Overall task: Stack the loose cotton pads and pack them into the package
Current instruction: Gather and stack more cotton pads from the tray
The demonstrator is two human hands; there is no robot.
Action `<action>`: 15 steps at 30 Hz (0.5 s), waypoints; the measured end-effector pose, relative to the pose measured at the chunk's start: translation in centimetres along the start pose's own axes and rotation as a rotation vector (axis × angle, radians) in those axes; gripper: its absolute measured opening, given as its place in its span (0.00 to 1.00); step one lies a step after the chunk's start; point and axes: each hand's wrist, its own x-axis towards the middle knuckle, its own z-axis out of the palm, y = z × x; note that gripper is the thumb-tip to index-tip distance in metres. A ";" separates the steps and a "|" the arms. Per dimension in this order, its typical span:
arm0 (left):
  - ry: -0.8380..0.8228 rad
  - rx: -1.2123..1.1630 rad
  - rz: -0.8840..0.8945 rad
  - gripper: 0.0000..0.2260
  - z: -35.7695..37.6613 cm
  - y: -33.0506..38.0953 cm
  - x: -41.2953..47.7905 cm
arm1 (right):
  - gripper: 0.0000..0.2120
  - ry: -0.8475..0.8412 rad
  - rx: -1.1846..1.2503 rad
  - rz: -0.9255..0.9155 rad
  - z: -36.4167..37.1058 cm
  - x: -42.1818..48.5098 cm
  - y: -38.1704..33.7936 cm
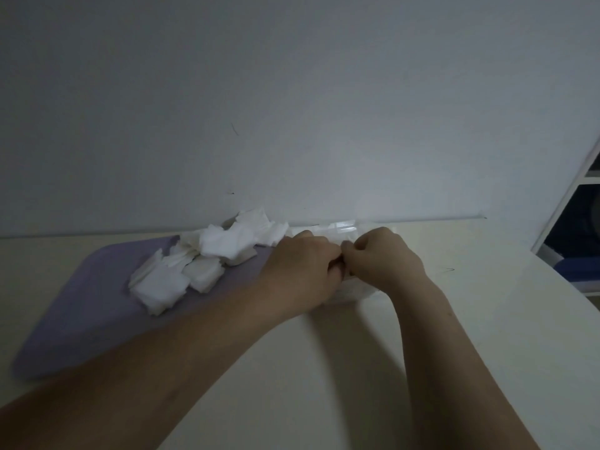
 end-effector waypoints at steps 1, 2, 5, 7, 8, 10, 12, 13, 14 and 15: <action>-0.010 -0.019 -0.008 0.12 0.0 -0.1 -0.1 | 0.20 -0.009 -0.006 0.006 0.1 0.0 0.0; -0.017 -0.034 -0.015 0.13 0.1 -0.2 -0.1 | 0.20 -0.013 -0.006 0.007 0.1 0.1 0.0; -0.062 -0.021 -0.066 0.14 0.4 -0.6 -0.2 | 0.21 -0.043 -0.007 0.010 0.1 0.2 -0.1; -0.054 -0.034 -0.066 0.13 0.4 -0.7 -0.3 | 0.22 -0.043 -0.003 0.007 0.1 0.2 -0.1; -0.055 -0.042 -0.052 0.13 0.1 -0.6 -0.5 | 0.22 -0.020 -0.001 -0.003 0.0 0.1 -0.1; -0.039 -0.105 -0.020 0.09 -0.3 -0.9 -0.9 | 0.22 0.079 -0.007 -0.047 0.1 -0.1 -0.4; 0.031 -0.146 0.027 0.09 -0.8 -1.8 -1.5 | 0.22 0.213 -0.009 -0.114 0.4 -0.6 -1.2; 0.065 -0.154 0.040 0.10 -0.9 -2.5 -2.0 | 0.21 0.276 -0.003 -0.157 0.7 -1.0 -1.8; 0.096 -0.173 0.045 0.11 -1.1 -3.2 -2.5 | 0.19 0.335 0.004 -0.209 1.1 -1.5 -2.5; 0.118 -0.182 0.037 0.10 -1.4 -4.1 -3.3 | 0.17 0.382 0.020 -0.278 1.8 -2.0 -3.3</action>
